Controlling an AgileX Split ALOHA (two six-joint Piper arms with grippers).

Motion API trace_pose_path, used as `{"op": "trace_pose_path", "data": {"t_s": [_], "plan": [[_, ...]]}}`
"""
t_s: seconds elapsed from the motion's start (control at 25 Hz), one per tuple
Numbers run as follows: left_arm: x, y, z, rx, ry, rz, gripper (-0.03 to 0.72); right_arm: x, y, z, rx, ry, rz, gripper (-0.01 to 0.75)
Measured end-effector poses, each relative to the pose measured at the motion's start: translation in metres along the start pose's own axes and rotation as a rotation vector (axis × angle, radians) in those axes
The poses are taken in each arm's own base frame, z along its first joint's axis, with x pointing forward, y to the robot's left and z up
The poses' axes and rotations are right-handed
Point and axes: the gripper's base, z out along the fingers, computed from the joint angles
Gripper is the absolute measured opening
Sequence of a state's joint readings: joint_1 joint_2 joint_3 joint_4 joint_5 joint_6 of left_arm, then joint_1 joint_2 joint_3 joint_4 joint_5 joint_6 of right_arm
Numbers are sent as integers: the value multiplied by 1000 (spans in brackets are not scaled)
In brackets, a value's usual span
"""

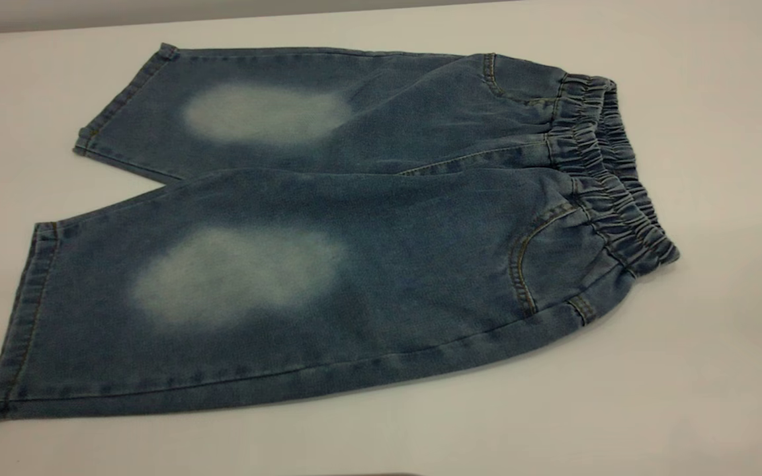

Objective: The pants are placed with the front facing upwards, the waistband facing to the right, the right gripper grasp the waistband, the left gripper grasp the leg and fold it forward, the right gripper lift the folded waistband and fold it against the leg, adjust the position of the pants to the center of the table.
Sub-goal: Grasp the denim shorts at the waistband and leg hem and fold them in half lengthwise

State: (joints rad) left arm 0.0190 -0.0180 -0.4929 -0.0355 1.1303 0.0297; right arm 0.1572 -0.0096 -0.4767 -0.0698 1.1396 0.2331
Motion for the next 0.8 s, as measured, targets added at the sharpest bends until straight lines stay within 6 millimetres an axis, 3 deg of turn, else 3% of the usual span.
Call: {"op": "trace_pose_path", "data": {"t_s": [0.6,0.8], "plan": [[0,0,0,0,-3,14,318,0,1,0,-8,4,4,447],[-23,0,1,2,0,78,318,-16,15,12,-103,70,37,447]]}}
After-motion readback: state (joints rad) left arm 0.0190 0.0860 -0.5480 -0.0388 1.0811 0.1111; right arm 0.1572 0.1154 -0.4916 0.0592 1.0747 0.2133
